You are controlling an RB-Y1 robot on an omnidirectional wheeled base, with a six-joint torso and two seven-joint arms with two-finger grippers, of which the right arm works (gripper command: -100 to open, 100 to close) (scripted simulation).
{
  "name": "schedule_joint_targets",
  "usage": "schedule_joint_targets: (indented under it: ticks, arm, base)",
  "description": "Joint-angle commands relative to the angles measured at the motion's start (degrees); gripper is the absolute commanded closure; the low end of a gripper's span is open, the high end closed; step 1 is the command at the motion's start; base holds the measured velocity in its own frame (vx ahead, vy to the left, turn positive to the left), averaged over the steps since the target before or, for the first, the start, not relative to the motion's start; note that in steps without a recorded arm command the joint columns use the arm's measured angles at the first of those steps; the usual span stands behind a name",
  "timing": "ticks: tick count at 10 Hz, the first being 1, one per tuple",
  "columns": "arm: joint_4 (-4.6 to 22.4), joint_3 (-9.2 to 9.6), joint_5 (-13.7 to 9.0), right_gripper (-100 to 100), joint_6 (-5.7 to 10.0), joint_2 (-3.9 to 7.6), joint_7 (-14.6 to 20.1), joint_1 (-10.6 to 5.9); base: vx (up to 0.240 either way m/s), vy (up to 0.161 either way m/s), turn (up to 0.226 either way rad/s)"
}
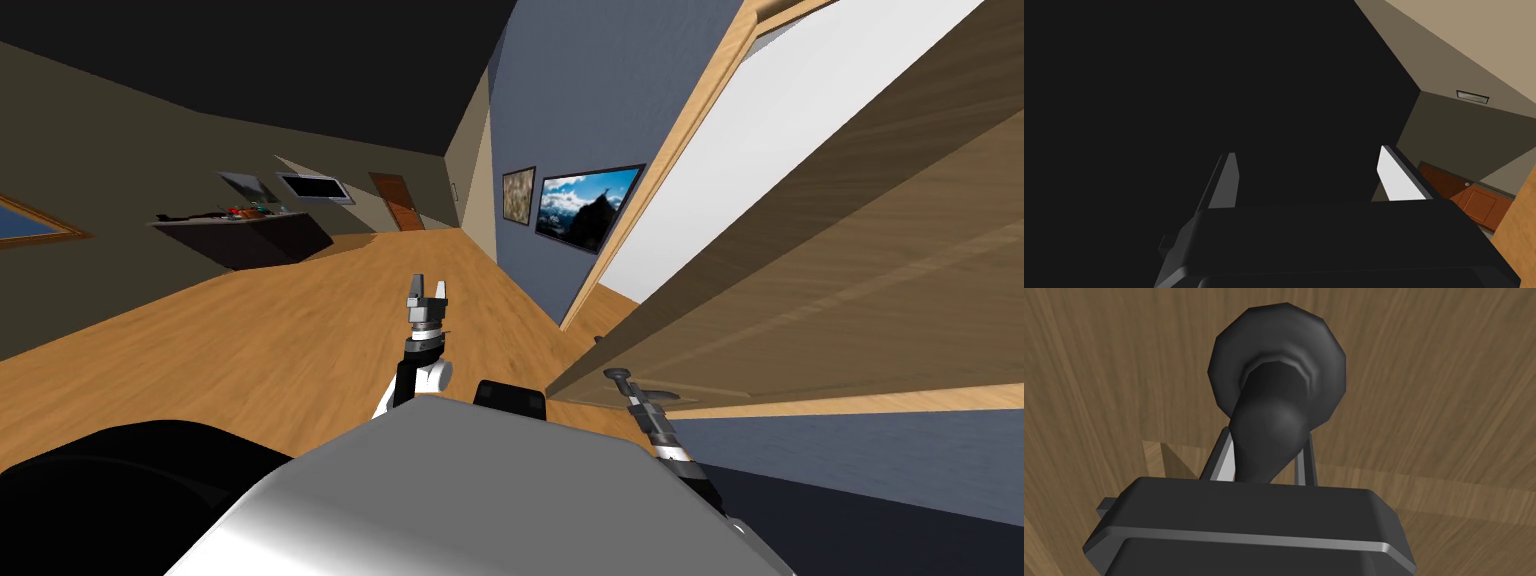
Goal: Pull the door open
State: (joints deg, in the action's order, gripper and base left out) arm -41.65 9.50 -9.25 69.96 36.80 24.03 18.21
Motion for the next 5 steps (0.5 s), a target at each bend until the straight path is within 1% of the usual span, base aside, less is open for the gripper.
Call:
schedule_joint_targets:
  ticks: [1,3,5]
  arm:
    - [1.18,-0.07,-0.15,100,0.97,0.47,0.1,-0.26]
    - [1.96,0.16,-0.18,100,1.75,0.68,0.27,-0.45]
    - [2.73,0.39,-0.21,100,2.51,0.89,0.44,-0.63]
  base:
    - [-0.221,-0.067,0.156]
    - [-0.235,-0.065,0.153]
    - [-0.209,-0.066,0.138]
